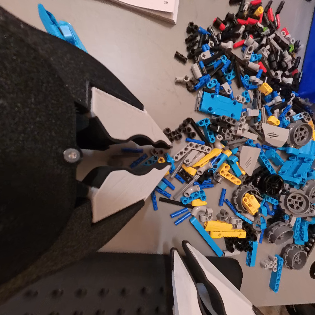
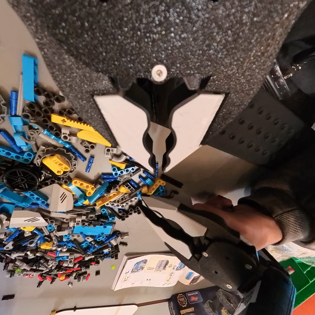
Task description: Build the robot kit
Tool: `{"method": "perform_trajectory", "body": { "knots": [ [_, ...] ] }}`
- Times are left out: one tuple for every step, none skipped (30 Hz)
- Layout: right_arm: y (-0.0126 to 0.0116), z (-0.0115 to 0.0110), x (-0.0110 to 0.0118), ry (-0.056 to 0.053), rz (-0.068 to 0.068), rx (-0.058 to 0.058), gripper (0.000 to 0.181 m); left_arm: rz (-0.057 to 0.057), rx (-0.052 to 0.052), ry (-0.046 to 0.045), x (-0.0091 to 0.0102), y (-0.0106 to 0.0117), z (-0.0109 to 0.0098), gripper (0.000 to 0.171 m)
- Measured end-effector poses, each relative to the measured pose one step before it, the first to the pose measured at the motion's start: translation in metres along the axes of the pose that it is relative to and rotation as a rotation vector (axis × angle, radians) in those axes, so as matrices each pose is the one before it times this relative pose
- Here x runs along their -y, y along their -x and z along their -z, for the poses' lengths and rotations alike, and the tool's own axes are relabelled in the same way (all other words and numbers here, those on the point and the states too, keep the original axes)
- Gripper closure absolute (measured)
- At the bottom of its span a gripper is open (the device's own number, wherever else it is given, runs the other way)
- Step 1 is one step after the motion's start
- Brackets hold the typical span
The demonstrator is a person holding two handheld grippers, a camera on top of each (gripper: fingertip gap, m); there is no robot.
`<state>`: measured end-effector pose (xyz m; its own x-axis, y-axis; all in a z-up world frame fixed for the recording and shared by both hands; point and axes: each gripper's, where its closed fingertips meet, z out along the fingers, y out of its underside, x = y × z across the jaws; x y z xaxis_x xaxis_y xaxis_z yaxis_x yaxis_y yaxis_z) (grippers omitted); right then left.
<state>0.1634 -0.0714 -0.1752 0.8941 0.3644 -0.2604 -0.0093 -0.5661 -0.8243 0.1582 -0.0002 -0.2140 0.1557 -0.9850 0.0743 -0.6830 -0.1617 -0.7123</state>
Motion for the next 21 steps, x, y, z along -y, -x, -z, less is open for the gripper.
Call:
{"method": "perform_trajectory", "body": {
  "knots": [
    [0.00023, -0.00038, -0.00069, 0.0046, -0.0006, 0.0015, 0.174, 0.0074, -0.0026, -0.00265, -0.00067, 0.00138, 0.00098, 0.156],
    [0.00011, -0.00036, -0.00037, 0.0031, 0.0006, -0.0001, 0.174, 0.0057, -0.0100, -0.00378, -0.00024, 0.00032, 0.00050, 0.156],
    [0.00001, -0.00020, -0.00014, 0.0018, 0.0015, -0.0012, 0.174, 0.0044, -0.0121, -0.00316, 0.00018, -0.00032, 0.00001, 0.157],
    [-0.00004, -0.00023, -0.00025, 0.0020, 0.0017, -0.0013, 0.174, 0.0006, -0.0132, -0.00144, 0.00042, -0.00103, -0.00048, 0.157],
    [0.00008, -0.00022, -0.00018, 0.0015, 0.0011, -0.0001, 0.174, -0.0061, -0.0191, 0.00138, 0.00036, -0.00297, -0.00059, 0.157],
    [0.00008, -0.00020, -0.00014, 0.0012, 0.0004, 0.0002, 0.174, -0.0121, -0.0154, 0.00334, 0.00026, -0.00346, -0.00077, 0.156],
    [0.00002, -0.00006, -0.00006, 0.0008, 0.0002, -0.0001, 0.174, -0.0151, -0.0008, 0.00349, 0.00031, -0.00190, -0.00095, 0.156],
    [0.00000, -0.00001, -0.00008, 0.0000, -0.0007, 0.0005, 0.174, -0.0127, 0.0058, 0.00273, 0.00050, -0.00094, -0.00100, 0.156],
    [0.00000, -0.00003, -0.00003, 0.0000, -0.0015, 0.0010, 0.174, -0.0060, 0.0034, 0.00198, 0.00061, -0.00082, -0.00088, 0.156],
    [-0.00007, -0.00001, -0.00008, 0.0004, -0.0011, 0.0006, 0.174, 0.0011, 0.0012, 0.00152, 0.00053, -0.00061, -0.00076, 0.156],
    [0.00005, -0.00010, -0.00008, 0.0004, -0.0005, 0.0005, 0.174, 0.0029, 0.0000, 0.00284, 0.00030, -0.00029, -0.00024, 0.157],
    [0.00010, -0.00008, -0.00002, 0.0006, 0.0003, 0.0005, 0.174, -0.0042, 0.0023, 0.00515, -0.00031, -0.00004, 0.00028, 0.157],
    [0.00013, -0.00006, -0.00015, 0.0011, 0.0012, -0.0004, 0.174, -0.0078, 0.0084, 0.00424, -0.00054, 0.00040, 0.00066, 0.156],
    [0.00008, -0.00018, -0.00019, 0.0012, 0.0013, -0.0002, 0.173, -0.0068, 0.0208, 0.00255, -0.00061, 0.00232, 0.00121, 0.153],
    [0.00011, -0.00004, -0.00019, 0.0008, 0.0006, 0.0007, 0.173, -0.0029, 0.0238, -0.00324, 0.00013, 0.00314, 0.00209, 0.149],
    [0.00015, 0.00004, -0.00009, 0.0006, -0.0002, 0.0010, 0.173, 0.0069, 0.0067, -0.00723, 0.00071, 0.00094, 0.00238, 0.148],
    [0.00003, -0.00005, -0.00008, 0.0004, -0.0008, 0.0009, 0.173, 0.0174, -0.0126, -0.00736, 0.00076, -0.00200, 0.00186, 0.147],
    [0.00003, -0.00015, -0.00015, 0.0008, -0.0015, 0.0010, 0.173, 0.0202, -0.0148, -0.00744, 0.00085, -0.00268, 0.00082, 0.146],
    [0.00001, -0.00021, -0.00020, 0.0019, -0.0011, 0.0016, 0.173, 0.0100, -0.0089, -0.00158, -0.00001, -0.00253, -0.00050, 0.146],
    [0.00005, -0.00008, -0.00010, 0.0010, -0.0011, 0.0012, 0.173, -0.0075, 0.0011, 0.00725, -0.00133, -0.00133, -0.00135, 0.146],
    [0.00003, -0.00015, -0.00015, 0.0008, -0.0012, 0.0012, 0.173, -0.0174, 0.0122, 0.01102, -0.00170, 0.00027, -0.00168, 0.146]
  ]
}}
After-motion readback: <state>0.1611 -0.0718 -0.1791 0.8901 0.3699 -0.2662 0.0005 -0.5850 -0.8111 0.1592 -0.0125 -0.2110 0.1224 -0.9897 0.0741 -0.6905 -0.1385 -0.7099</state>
